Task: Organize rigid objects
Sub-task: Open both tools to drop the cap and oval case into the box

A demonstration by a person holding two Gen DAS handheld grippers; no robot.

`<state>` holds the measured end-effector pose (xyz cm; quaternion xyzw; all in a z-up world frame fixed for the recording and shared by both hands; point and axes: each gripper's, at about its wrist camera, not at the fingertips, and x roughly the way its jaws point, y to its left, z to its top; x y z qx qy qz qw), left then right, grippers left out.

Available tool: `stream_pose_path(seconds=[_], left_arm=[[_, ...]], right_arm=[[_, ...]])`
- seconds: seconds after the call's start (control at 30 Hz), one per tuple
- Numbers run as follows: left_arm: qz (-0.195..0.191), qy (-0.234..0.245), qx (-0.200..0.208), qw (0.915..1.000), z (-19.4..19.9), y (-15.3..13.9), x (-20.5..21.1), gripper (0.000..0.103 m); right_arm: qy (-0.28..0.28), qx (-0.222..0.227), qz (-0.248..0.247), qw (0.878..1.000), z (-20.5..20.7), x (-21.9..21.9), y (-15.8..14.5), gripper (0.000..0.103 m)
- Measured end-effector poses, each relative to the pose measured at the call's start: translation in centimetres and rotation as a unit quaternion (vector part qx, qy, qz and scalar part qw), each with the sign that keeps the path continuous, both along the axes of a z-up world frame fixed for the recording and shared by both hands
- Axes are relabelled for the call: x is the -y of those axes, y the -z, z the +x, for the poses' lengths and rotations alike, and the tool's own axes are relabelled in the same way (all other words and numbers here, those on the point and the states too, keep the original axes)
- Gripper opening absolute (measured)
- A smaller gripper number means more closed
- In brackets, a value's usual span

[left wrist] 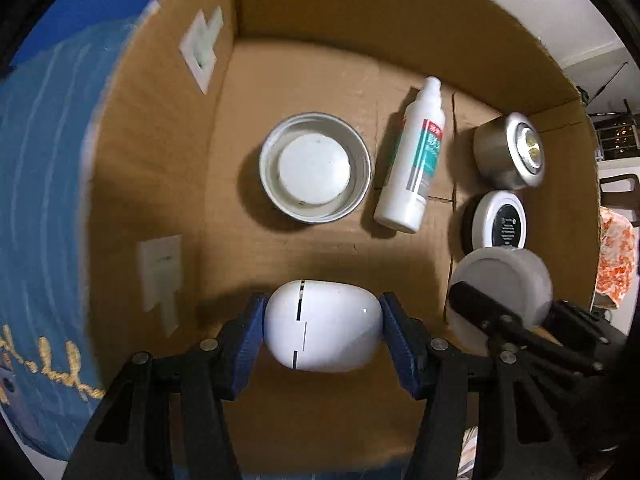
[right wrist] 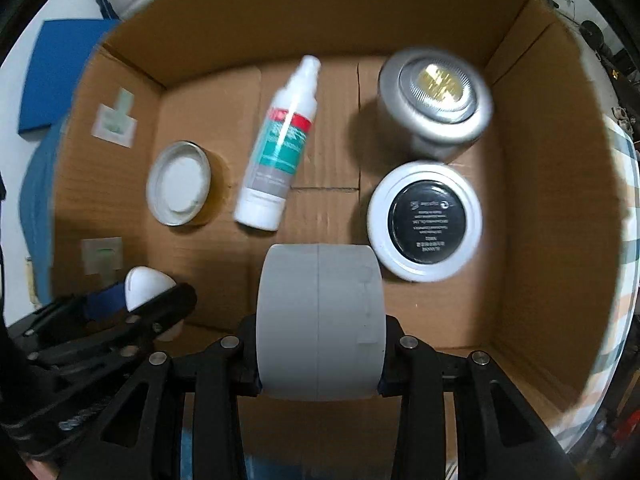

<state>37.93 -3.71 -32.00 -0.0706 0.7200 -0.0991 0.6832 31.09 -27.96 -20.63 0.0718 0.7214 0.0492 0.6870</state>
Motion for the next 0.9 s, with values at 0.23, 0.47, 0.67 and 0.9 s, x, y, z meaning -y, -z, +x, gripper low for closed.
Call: stream_pose_path(seconds=[0.23, 0.47, 0.67, 0.9], left_arm=[[0.001, 0.008, -0.019, 0.9998, 0.4, 2.7, 0.7, 0.055], [-0.009, 0.013, -0.043, 0.999, 0.1, 3.2, 1.0, 0.055], [-0.017, 0.018, -0.05, 0.9984, -0.1, 1.1, 0.7, 0.055], [-0.012, 0.022, -0.003, 0.9997, -1.1, -3.7, 0.9, 0.072]], right_arm=[[0.005, -0.025, -0.006, 1.0, 0.5, -0.3, 3.2, 0.04], [-0.015, -0.036, -0.01, 0.999, 0.9, -0.5, 3.3, 0.042], [-0.022, -0.019, -0.015, 0.999, 1.4, -0.5, 1.2, 0.062], [-0.02, 0.013, -0.014, 1.0, 0.2, 0.4, -2.2, 0.078]])
